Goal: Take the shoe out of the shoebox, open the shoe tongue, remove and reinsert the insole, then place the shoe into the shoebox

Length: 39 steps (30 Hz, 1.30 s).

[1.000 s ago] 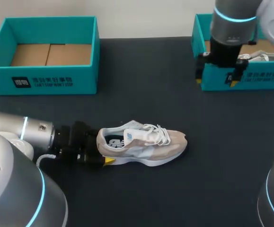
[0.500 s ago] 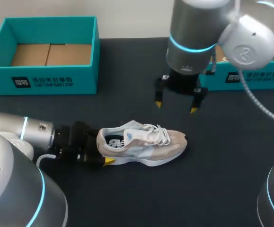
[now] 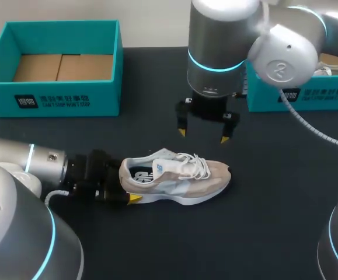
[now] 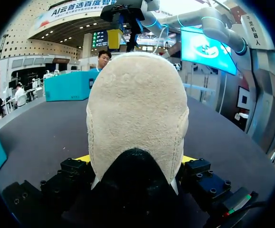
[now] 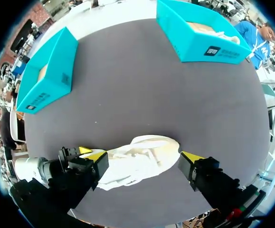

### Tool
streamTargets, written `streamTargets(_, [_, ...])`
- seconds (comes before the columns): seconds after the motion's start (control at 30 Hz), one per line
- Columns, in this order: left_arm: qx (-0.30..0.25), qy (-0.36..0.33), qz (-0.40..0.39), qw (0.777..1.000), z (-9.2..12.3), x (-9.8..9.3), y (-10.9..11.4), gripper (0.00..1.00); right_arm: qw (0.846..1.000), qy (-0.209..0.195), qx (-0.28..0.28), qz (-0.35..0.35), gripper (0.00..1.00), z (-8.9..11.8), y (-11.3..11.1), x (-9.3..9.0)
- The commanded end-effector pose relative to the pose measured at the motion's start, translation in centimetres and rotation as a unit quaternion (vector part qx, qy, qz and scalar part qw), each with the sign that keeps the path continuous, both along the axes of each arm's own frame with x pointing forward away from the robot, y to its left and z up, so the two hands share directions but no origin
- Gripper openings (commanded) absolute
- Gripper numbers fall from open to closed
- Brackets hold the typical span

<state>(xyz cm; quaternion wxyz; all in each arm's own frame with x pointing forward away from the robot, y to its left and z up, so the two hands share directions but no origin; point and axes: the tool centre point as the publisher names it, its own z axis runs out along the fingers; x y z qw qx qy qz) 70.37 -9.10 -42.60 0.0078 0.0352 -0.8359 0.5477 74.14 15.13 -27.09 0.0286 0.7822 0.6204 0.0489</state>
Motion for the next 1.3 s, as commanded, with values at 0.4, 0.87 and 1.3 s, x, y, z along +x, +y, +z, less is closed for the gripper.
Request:
streamTargets(0.4, [0.000, 0.000, 0.000, 1.000, -0.6, -0.2, -0.4, 0.00, 0.999, 0.009, -0.033, 0.005, 1.00, -0.2, 3.9, -1.9])
streamTargets(0.87, [0.000, 0.000, 0.000, 1.000, -0.6, -0.2, -0.4, 0.00, 0.997, 0.009, -0.081, -0.001, 1.00, -1.5, 9.0, -4.3])
streamTargets(1.3, [0.000, 0.000, 0.000, 1.000, -0.6, -0.2, -0.4, 0.00, 0.989, 0.008, -0.142, -0.039, 1.00, -4.7, 10.9, -5.6])
